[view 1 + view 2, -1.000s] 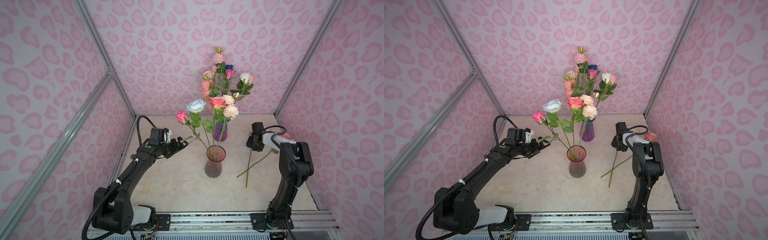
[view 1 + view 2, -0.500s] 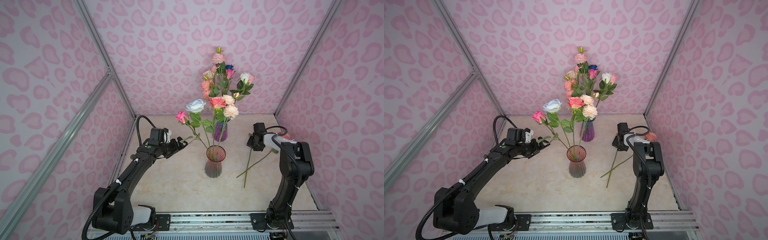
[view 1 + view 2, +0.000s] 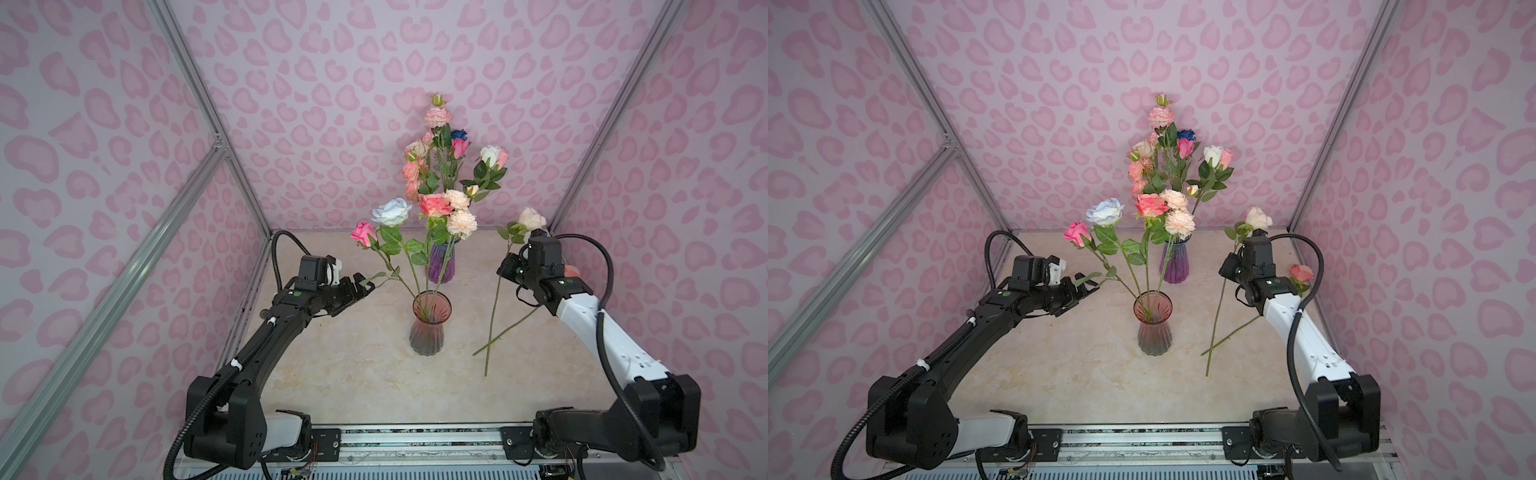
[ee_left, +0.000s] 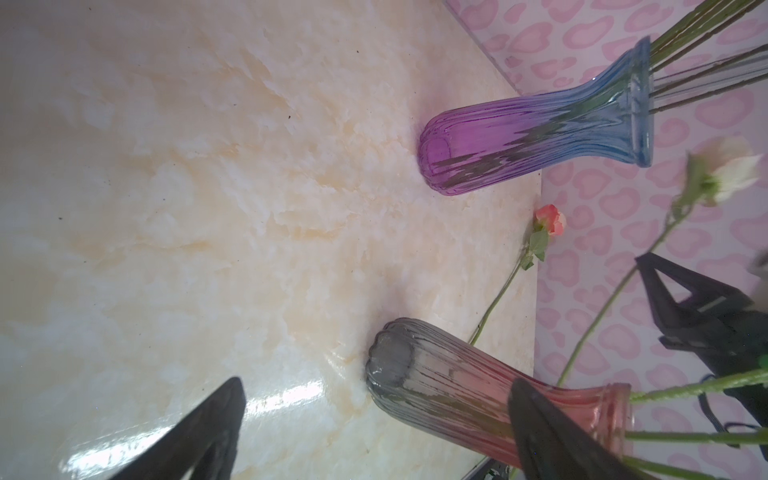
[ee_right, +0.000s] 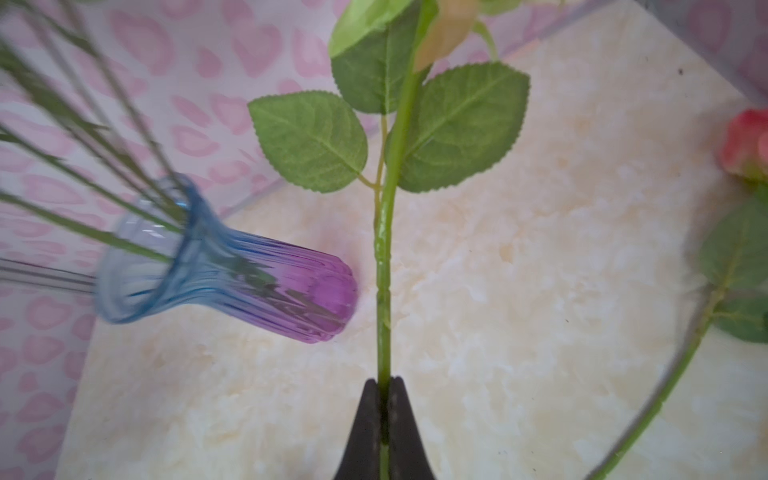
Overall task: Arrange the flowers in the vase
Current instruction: 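Carry the cream rose over the pink-red vase with the right gripper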
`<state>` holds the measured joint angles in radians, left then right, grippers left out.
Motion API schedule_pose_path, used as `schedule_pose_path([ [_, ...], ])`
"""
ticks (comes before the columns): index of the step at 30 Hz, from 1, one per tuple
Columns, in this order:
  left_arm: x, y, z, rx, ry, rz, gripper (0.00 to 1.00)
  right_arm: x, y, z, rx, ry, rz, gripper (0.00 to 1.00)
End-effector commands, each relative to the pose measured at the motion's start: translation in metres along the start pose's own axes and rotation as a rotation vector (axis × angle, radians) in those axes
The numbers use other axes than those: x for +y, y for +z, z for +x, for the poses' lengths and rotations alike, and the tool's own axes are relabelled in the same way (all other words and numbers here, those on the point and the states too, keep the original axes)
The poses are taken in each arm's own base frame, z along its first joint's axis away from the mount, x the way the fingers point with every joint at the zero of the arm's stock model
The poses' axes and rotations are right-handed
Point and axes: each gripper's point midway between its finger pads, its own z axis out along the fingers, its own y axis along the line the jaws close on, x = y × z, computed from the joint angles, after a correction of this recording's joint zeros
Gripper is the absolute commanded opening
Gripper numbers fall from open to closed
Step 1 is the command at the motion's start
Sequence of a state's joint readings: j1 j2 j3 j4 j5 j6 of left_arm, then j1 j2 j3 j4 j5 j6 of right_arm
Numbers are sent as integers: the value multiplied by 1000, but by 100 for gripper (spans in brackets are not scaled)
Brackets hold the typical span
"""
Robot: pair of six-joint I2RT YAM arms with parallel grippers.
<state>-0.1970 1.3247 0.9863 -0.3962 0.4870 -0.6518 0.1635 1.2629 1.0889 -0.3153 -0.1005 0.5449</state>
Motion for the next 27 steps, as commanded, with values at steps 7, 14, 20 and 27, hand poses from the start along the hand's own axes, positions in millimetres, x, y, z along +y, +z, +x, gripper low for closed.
schedule_pose_path([
  [7, -6, -16, -15, -74, 36, 6, 100, 86, -106, -52, -300, -138, -218, 0],
  [14, -1, -18, -17, -87, 30, -11, 100, 156, -195, -91, -569, -198, -485, 0],
  [20, -2, -19, -18, -91, 35, -5, 99, 189, -232, -113, -692, -198, -586, 0],
  [27, -2, -22, -20, -103, 37, -5, 99, 226, -247, -119, -771, -192, -687, 0],
])
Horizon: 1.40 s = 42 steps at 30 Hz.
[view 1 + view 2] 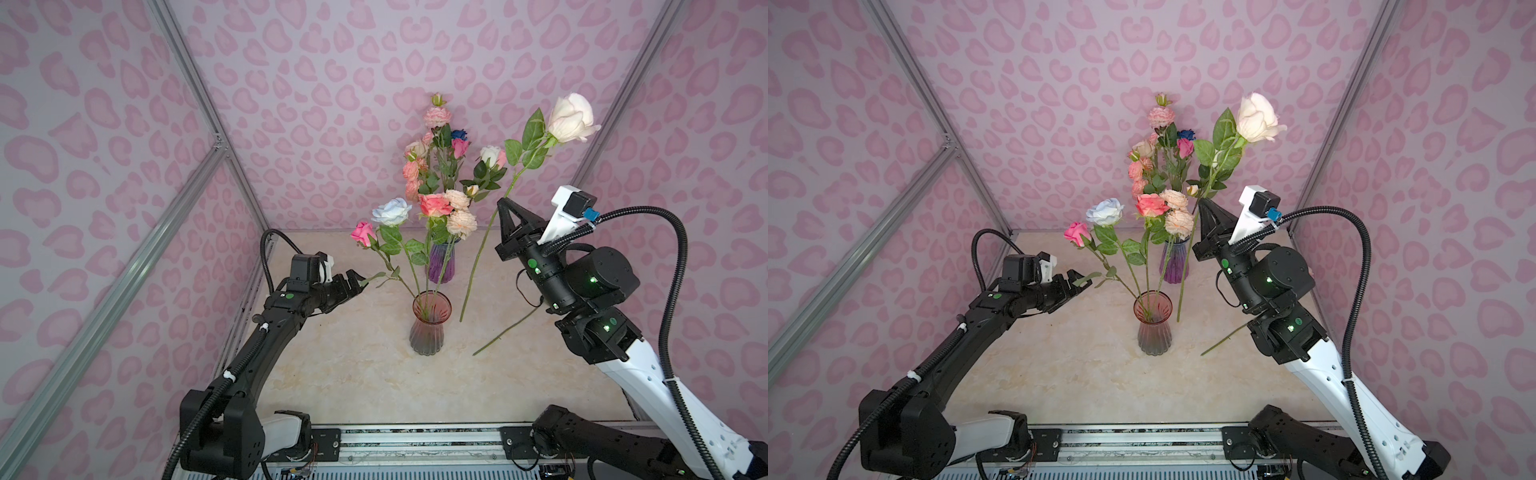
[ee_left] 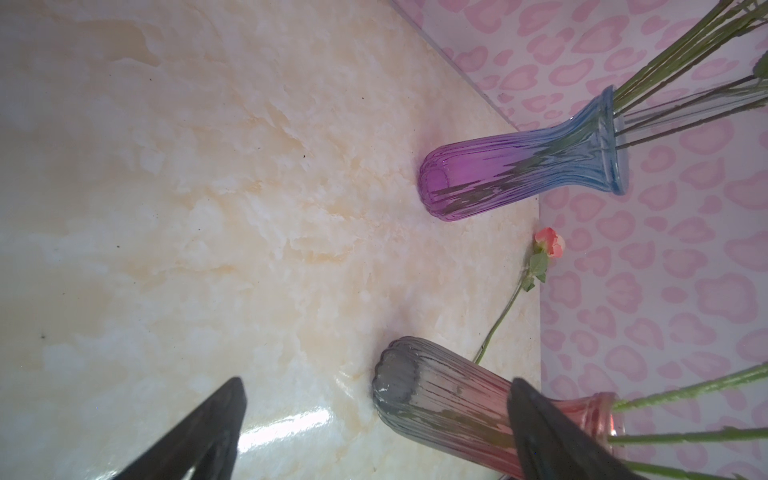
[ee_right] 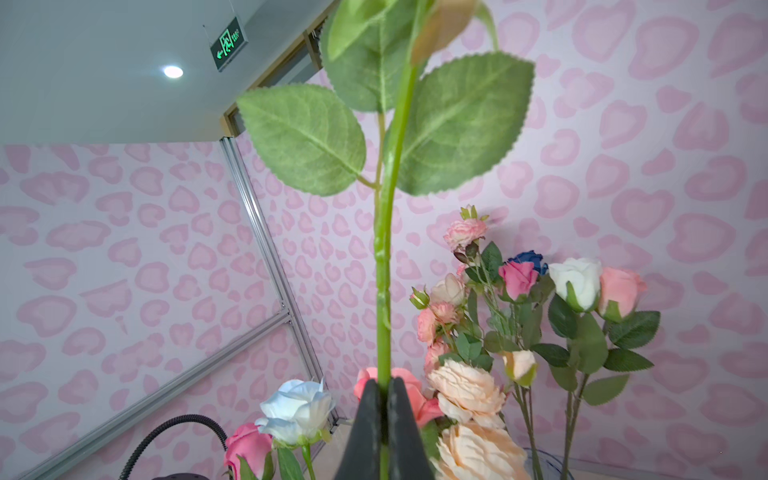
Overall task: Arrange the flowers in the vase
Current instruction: 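Carry the cream rose over the pink-red vase with the right gripper, then lower the cream rose stem into the pink-red vase and open the right gripper, then move the right gripper back down to the last loose pink rose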
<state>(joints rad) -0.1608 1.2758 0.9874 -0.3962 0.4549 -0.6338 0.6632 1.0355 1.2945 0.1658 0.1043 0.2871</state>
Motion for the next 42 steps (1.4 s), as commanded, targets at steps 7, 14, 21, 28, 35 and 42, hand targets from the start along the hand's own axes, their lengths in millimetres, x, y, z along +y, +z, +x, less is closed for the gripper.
schedule_pose_path([
  [7, -4, -6, -5, -28, 22, 9, 99, 26, 26, 23, -16, -41, -58, 0],
  [14, -6, -7, -5, -26, 22, 18, 99, 21, 26, 98, 121, -64, -34, 0],
  [21, -7, -8, -5, -28, 21, 25, 99, 7, 6, 147, 227, -36, 1, 4],
  [28, -8, -7, -5, -24, 17, 30, 99, -9, -22, 196, 365, -32, 85, 13],
  [35, -8, -8, -6, -29, 20, 30, 99, -21, -37, 199, 411, -47, 164, 29],
  [42, -8, -8, -6, -31, 21, 29, 99, -26, -47, 195, 449, -57, 184, 40],
])
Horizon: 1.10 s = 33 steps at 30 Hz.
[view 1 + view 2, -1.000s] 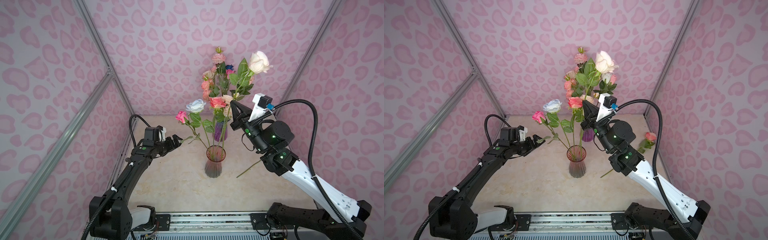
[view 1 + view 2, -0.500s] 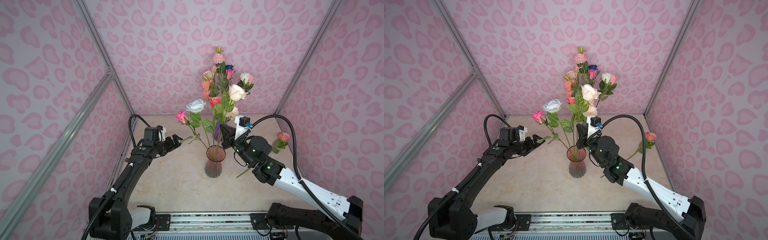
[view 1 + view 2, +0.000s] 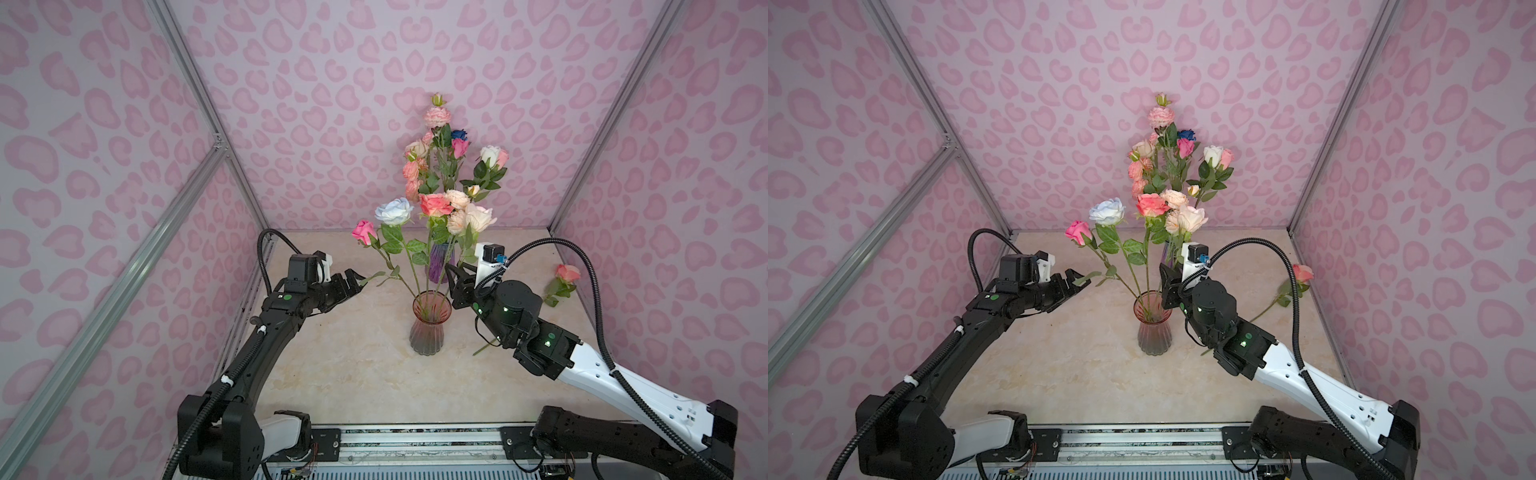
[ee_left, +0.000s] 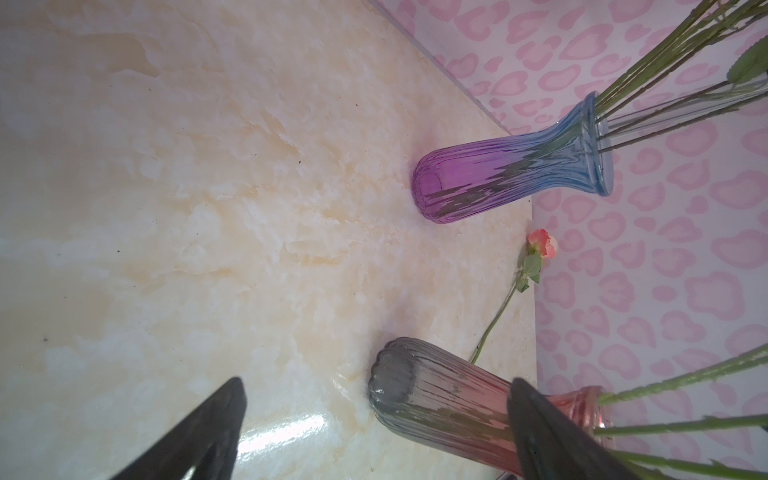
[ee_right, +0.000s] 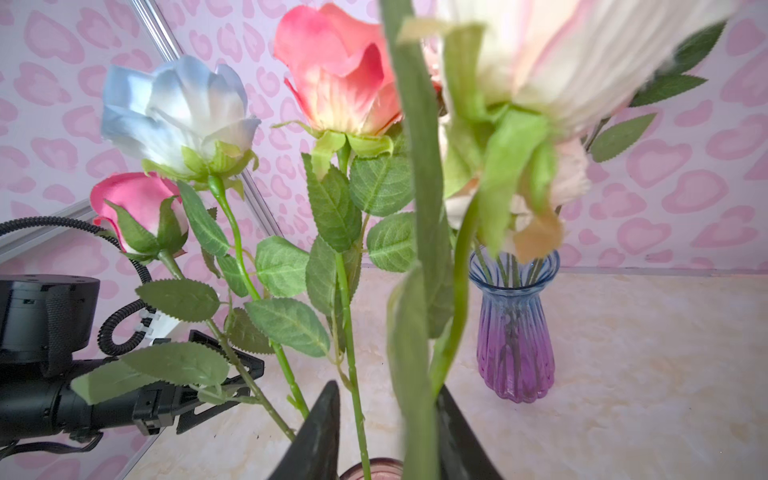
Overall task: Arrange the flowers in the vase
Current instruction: 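Move the right gripper back down to the last loose pink rose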
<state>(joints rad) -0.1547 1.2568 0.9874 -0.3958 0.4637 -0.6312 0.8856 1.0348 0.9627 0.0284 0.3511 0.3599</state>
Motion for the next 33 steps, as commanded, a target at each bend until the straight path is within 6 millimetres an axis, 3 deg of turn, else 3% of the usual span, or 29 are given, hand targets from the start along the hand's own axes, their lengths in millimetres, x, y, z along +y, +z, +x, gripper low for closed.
schedule_pose_path([
  [1, -4, -2, -4, -18, 14, 15, 99, -7, -6, 7, 38, -2, 29, 42],
  [8, -10, -5, -4, -19, 16, 40, 99, -24, -24, 2, 34, 2, 79, 57],
  [14, -6, 4, 1, 13, -10, 45, 100, -33, -37, -10, 28, -1, 118, 61],
  [20, -3, 7, 4, 32, -25, 39, 100, -59, -59, -18, 17, -4, 209, 63],
  [24, -6, 1, 0, 3, -12, 35, 100, -96, -74, -24, 18, 38, 306, 59],
  [27, -8, -2, -1, -6, -7, 37, 99, -145, -79, -19, 47, 81, 473, 56],
  [29, -8, -3, -1, -8, -6, 41, 99, -183, -78, -4, 110, 143, 581, 55],
  [33, -14, -5, 2, -4, -11, 69, 99, -258, -67, 47, 269, 338, 721, 55],
])
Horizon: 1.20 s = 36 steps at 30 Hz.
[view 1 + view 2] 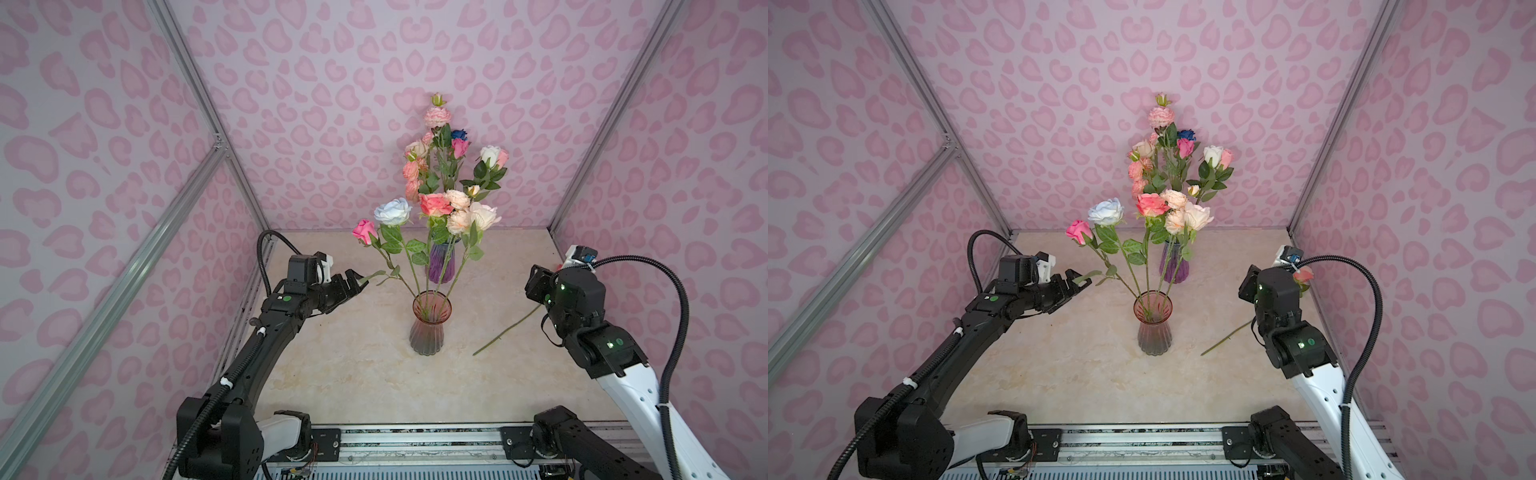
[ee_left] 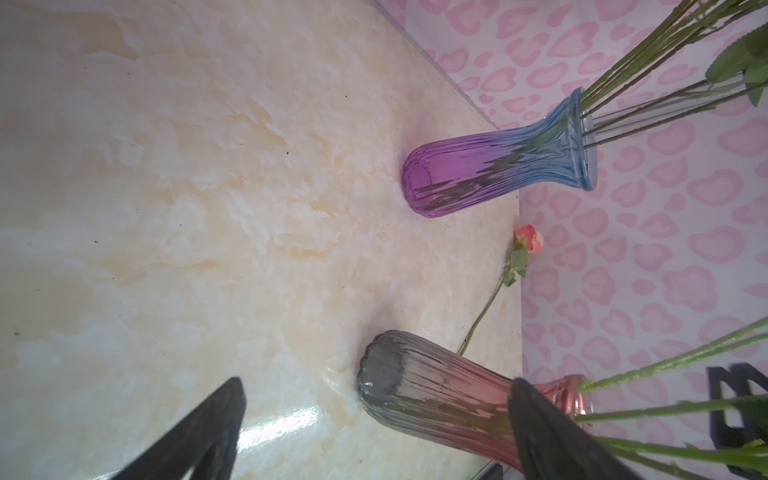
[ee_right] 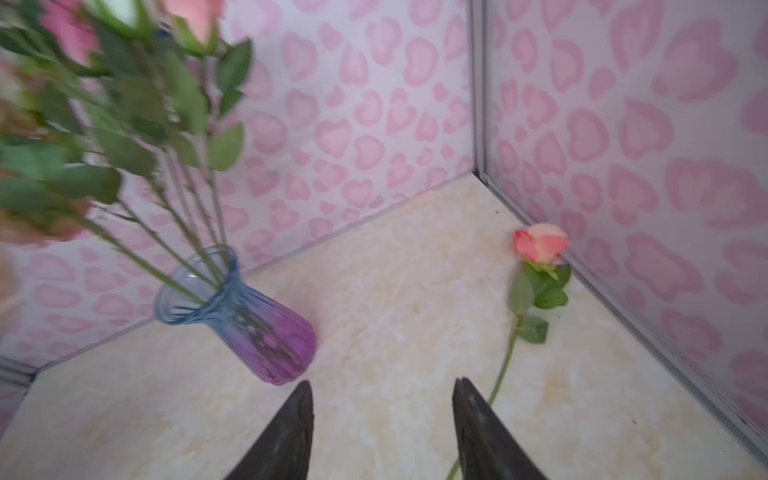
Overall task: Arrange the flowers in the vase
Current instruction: 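Move the right gripper back down to the last loose pink rose, then grasp the pink rose stem with the right gripper and lift it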
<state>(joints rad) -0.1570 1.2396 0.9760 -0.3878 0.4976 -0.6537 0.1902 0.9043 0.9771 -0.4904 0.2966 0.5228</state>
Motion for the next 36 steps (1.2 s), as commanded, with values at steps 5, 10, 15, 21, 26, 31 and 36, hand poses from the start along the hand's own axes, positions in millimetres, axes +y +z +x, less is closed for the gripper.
schedule_pose_path([
  [5, -22, 9, 16, 46, 12, 89, 99, -79, 90, 79, 363, 164, 206, 56],
  [10, -36, 23, 40, 139, 37, 117, 98, -115, 135, 111, 560, 205, 316, 51],
  [15, -43, 17, 37, 122, 48, 135, 98, -120, 173, 134, 683, 208, 332, 48],
  [21, -48, 9, 37, 105, 61, 144, 99, -129, 197, 157, 780, 184, 393, 39],
  [26, -50, 2, 33, 76, 79, 139, 99, -138, 201, 166, 790, 161, 436, 37],
  [31, -49, 2, 33, 73, 81, 134, 99, -139, 206, 182, 833, 178, 424, 31],
  [36, -47, 4, 32, 74, 79, 123, 99, -133, 206, 188, 840, 198, 382, 11],
])
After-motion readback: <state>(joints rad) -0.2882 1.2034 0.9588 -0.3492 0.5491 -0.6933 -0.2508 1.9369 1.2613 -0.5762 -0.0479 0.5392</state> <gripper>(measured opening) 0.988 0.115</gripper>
